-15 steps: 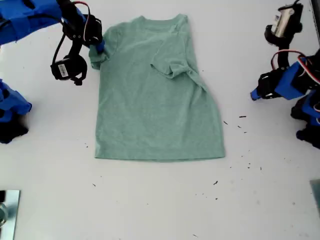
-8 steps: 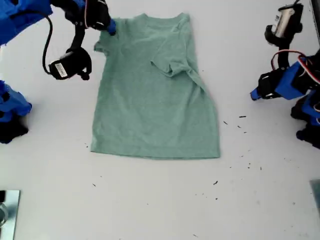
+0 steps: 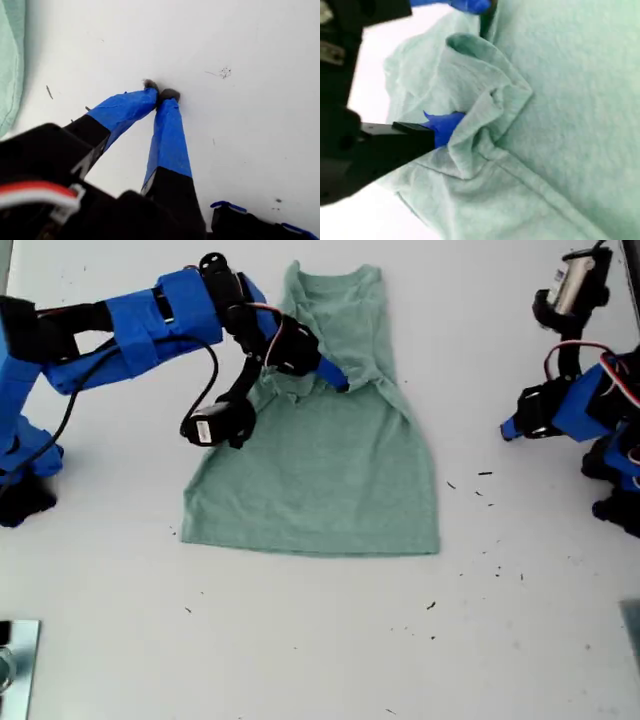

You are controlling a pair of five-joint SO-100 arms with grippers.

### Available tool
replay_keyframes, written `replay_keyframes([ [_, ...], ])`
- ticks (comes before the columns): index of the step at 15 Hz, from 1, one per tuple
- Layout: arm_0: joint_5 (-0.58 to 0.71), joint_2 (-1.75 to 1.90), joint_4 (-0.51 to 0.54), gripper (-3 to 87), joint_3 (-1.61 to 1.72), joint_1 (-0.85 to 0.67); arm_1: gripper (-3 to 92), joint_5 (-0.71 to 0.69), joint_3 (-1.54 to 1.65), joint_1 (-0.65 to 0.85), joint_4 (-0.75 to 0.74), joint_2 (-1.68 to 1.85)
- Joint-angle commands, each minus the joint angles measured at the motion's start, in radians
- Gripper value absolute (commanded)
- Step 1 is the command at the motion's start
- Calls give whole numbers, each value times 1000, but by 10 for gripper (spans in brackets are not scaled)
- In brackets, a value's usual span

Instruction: Fold t shirt

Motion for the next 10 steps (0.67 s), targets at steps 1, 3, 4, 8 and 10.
replay_keyframes([
  [1, -46, 443, 110, 170, -14, -11, 23, 9, -5, -6, 3, 15],
  [3, -155, 819, 204, -1, 334, -5, 23, 5, -17, -3, 11, 15],
  [4, -222, 1055, 58, -1, 741, 49, 23, 2, -17, 0, 9, 15],
  [8, -580, 1968, -383, -2, 1965, 298, 23, 12, -9, -21, 9, 11],
  [10, -666, 2086, -414, -2, 2109, 339, 23, 20, -6, -31, 9, 5],
])
